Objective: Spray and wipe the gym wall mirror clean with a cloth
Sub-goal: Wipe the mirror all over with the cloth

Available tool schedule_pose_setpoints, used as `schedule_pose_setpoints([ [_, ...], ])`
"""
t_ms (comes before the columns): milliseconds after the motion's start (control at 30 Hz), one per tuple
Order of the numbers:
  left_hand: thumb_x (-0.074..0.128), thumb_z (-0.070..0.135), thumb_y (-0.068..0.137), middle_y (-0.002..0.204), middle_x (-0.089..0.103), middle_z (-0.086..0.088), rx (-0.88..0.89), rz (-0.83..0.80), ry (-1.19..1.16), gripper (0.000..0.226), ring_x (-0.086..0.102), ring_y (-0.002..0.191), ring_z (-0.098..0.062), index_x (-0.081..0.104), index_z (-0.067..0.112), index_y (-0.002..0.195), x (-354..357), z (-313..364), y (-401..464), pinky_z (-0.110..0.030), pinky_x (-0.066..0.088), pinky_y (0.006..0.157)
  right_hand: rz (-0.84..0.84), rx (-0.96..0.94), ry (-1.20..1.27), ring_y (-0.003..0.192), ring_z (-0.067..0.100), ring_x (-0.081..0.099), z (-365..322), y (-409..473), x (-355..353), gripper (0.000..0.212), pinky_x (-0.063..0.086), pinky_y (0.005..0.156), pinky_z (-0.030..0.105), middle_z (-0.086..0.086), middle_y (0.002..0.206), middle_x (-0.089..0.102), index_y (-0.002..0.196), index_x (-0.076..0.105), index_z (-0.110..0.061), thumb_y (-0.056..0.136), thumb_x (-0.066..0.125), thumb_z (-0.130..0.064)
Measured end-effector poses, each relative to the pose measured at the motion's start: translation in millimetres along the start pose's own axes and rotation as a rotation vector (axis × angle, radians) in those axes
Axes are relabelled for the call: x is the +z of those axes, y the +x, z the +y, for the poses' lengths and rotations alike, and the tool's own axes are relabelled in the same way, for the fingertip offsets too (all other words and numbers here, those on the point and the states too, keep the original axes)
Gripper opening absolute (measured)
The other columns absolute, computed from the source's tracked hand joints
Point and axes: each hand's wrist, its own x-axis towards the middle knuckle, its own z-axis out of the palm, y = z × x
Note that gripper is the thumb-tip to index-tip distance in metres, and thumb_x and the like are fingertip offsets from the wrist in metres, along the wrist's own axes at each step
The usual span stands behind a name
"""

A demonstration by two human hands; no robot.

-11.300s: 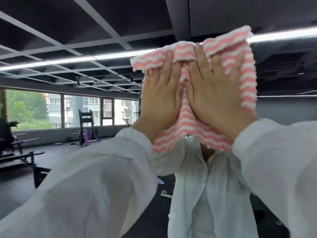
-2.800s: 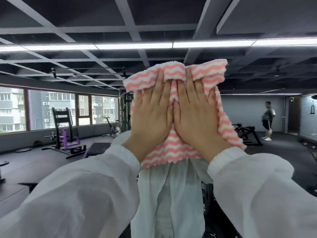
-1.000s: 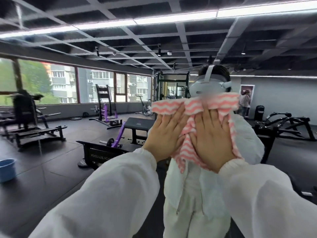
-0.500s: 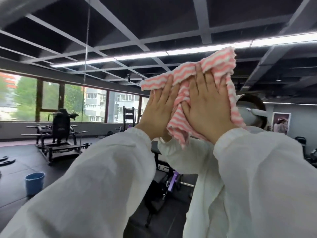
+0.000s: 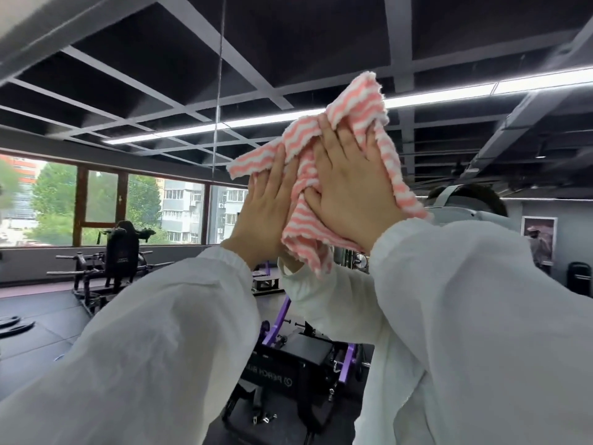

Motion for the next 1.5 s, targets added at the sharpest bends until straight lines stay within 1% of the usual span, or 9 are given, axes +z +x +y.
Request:
schedule_pose_setpoints([
  [267, 0.009, 0.085, 0.077, 0.152, 0.006, -0.032, -0.076, -0.033, 0.022, 0.118, 0.002, 0.142, -0.041, 0.014, -0.011, 0.145, 10, -78, -32, -0.055, 0.007, 0.114, -0.012, -0.068, 0.108, 0.146, 0.025, -0.01, -67, 51, 7, 0.069, -0.025, 0.1, 0.04, 0.013, 0.159, -0.01, 0.151, -0.004, -0.006, 0.099, 0.015, -0.048],
  [500, 0.015, 0.067, 0.09, 0.15, 0.007, -0.035, -0.224, -0.047, -0.021, 0.095, 0.002, 0.141, -0.037, 0.01, -0.01, 0.145, 33, -87, -88, -0.056, 0.013, 0.11, -0.091, -0.174, 0.181, 0.146, 0.025, -0.012, -111, 27, 5, 0.062, -0.029, 0.1, 0.039, 0.012, 0.158, -0.013, 0.149, -0.01, -0.006, 0.102, 0.014, -0.038],
  [633, 0.052, 0.042, 0.087, 0.154, -0.001, -0.025, -0.343, 0.03, -0.101, 0.095, 0.005, 0.14, -0.039, -0.014, 0.011, 0.148, 42, -56, -115, -0.065, 0.019, 0.108, -0.178, -0.298, 0.191, 0.146, 0.022, -0.012, -103, 4, -2, 0.061, -0.041, 0.09, 0.031, 0.01, 0.158, -0.013, 0.15, -0.006, -0.006, 0.103, 0.018, -0.035],
  [700, 0.07, 0.039, 0.08, 0.154, 0.0, -0.027, -0.407, 0.002, -0.144, 0.108, 0.009, 0.139, -0.048, -0.012, 0.015, 0.147, 41, -33, -105, -0.065, 0.014, 0.108, -0.181, -0.319, 0.146, 0.146, 0.022, -0.011, -87, -5, -4, 0.059, -0.047, 0.078, 0.031, 0.009, 0.159, -0.011, 0.151, -0.004, -0.006, 0.103, 0.017, -0.034],
  [800, 0.07, 0.035, 0.082, 0.153, 0.007, -0.029, -0.386, 0.033, -0.13, 0.099, 0.017, 0.136, -0.053, -0.004, 0.015, 0.146, 31, 0, -73, -0.067, 0.016, 0.107, -0.172, -0.221, 0.168, 0.146, 0.021, -0.011, -51, -13, -4, 0.059, -0.041, 0.091, 0.03, 0.008, 0.159, -0.013, 0.152, -0.003, -0.01, 0.103, 0.018, -0.035],
  [933, 0.078, 0.042, 0.072, 0.155, -0.002, -0.025, -0.24, 0.029, -0.113, 0.118, 0.005, 0.14, -0.048, -0.012, 0.02, 0.145, 13, 51, -18, -0.058, 0.002, 0.11, -0.115, -0.1, 0.099, 0.146, 0.02, -0.01, 17, -32, -10, 0.06, -0.037, 0.096, 0.031, 0.008, 0.159, -0.01, 0.152, -0.003, -0.011, 0.102, 0.017, -0.037],
  [1133, 0.048, 0.056, 0.091, 0.157, -0.015, -0.013, -0.137, 0.054, -0.061, 0.096, -0.01, 0.144, -0.033, -0.018, 0.013, 0.145, -20, 154, 71, -0.049, -0.011, 0.112, -0.051, 0.122, 0.02, 0.147, 0.02, -0.007, 127, -68, -21, 0.06, -0.024, 0.105, 0.032, 0.008, 0.16, -0.008, 0.151, -0.005, -0.01, 0.1, 0.012, -0.036],
  [1367, 0.026, 0.053, 0.094, 0.157, -0.017, -0.011, 0.005, 0.046, 0.01, 0.079, -0.007, 0.145, -0.031, -0.011, 0.01, 0.15, -46, 267, 139, -0.051, -0.007, 0.116, -0.078, 0.339, -0.023, 0.147, 0.021, -0.004, 237, -112, -29, 0.059, -0.014, 0.112, 0.035, 0.008, 0.159, -0.009, 0.151, -0.004, -0.009, 0.101, 0.015, -0.034],
  [1500, 0.022, 0.049, 0.098, 0.158, -0.014, -0.009, 0.127, 0.069, -0.006, 0.072, -0.006, 0.145, -0.03, -0.008, 0.01, 0.15, -42, 318, 149, -0.047, -0.009, 0.114, -0.076, 0.462, -0.047, 0.146, 0.027, 0.01, 269, -149, -28, 0.067, 0.006, 0.118, 0.045, 0.013, 0.159, 0.004, 0.151, 0.011, -0.004, 0.094, 0.003, -0.039],
])
